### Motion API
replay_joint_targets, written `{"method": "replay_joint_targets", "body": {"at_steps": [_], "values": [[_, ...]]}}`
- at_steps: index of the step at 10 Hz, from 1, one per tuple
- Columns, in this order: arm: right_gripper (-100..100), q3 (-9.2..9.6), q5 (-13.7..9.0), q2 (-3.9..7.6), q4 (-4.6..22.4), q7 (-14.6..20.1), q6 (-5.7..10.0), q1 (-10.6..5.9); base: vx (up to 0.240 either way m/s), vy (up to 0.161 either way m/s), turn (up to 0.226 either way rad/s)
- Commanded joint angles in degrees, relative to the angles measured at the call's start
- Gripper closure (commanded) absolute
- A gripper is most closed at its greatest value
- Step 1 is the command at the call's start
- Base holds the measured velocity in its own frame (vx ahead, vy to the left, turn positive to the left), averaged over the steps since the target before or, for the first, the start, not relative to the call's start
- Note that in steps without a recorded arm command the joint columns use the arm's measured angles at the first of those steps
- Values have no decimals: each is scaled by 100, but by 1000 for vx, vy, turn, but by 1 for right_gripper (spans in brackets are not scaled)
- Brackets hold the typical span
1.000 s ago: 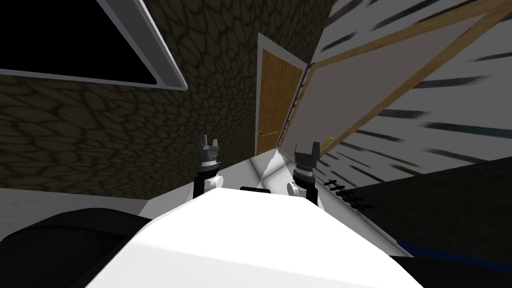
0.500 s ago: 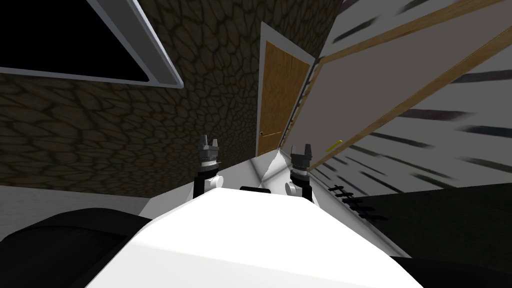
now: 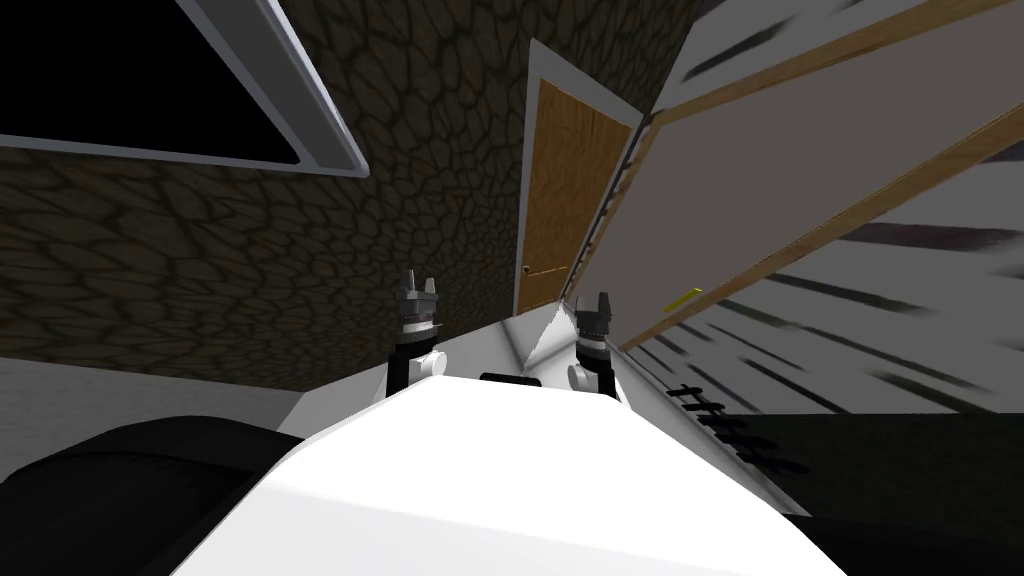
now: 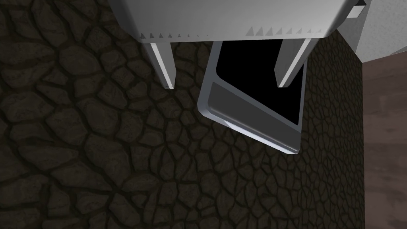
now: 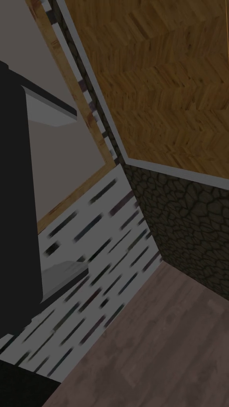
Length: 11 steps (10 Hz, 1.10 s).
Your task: Pull the door open
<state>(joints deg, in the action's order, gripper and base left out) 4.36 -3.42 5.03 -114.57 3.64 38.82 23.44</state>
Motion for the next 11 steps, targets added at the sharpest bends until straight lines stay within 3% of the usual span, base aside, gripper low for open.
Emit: {"method": "replay_joint_targets", "body": {"at_steps": [1,11], "values": [[-100,-1,-9,44,227,38,6,-107,98,-30,79],[-100,76,-37,314,1811,259,252,-653,94,-27,91]]}}
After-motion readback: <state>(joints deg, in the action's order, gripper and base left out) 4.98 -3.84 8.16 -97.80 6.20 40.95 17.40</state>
